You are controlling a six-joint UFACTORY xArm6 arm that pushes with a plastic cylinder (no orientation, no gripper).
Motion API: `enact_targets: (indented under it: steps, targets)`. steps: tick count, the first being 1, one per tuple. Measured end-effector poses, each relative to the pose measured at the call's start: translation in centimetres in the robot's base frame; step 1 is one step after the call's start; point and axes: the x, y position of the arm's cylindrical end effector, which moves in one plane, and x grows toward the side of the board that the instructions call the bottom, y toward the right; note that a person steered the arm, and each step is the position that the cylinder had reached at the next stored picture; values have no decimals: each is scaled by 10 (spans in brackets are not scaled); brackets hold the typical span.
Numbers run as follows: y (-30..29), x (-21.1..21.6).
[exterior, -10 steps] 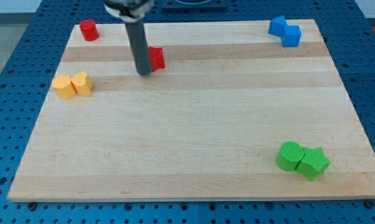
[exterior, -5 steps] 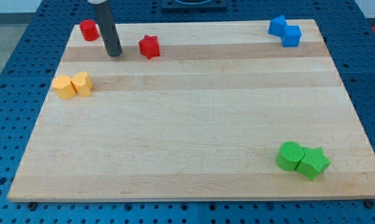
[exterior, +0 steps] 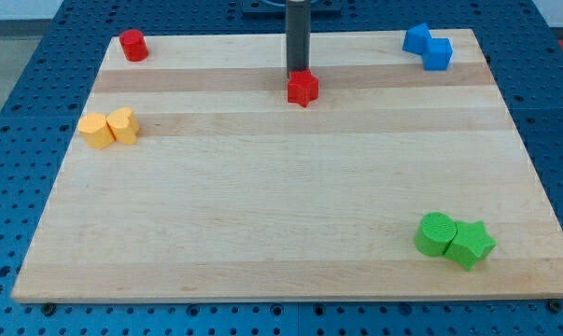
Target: Move the red star towards the center right
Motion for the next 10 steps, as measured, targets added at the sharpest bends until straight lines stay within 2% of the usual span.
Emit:
enact_targets:
  steps: [1,2,3,7,9,10]
  targets:
    - [-42,-6]
    - [-46,16]
    - [-26,35]
    - [143,42]
    - [169,74]
    - [168,75]
